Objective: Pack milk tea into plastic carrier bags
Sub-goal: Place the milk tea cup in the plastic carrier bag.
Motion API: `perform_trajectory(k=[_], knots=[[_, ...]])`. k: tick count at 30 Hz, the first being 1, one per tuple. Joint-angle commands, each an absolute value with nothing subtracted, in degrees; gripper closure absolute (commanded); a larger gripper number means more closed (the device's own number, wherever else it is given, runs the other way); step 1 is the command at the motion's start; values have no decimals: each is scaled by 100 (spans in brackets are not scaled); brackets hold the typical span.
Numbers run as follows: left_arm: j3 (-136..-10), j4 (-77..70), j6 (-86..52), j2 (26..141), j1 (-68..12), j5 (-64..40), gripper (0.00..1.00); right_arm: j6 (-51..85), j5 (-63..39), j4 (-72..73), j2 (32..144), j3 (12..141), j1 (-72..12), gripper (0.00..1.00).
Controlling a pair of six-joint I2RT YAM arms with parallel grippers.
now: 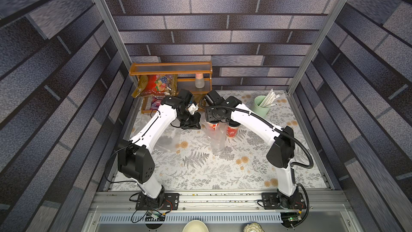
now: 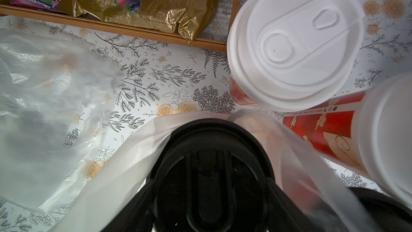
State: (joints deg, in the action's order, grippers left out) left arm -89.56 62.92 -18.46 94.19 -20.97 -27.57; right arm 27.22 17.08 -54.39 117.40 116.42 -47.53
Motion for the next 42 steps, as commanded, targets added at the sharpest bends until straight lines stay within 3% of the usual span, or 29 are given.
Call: perform_trajectory(k=[1,8,30,37,42], knots=[[-9145,6551,-1881,9203,-2120,-2545,99,2821,1691,-5762,11811,11775,-4807,19],[-9193,6573,-1865,9193,-2119,-2418,95,2815,1656,-5953,11511,12111,-4809,10],[-9271,6557,-1872,9062,-1956,-1920,95,2715,2047,-6586,10302,12129,-4669,12],[-9301,6495,-1933,9061,-1949,-2111,78,2788,1879,-6548,9756,11231,-4271,13],[-9162,6364,-2038,8968,-1951,-2306,74,2820,1544,-6346,9655,10564,-4001,11]])
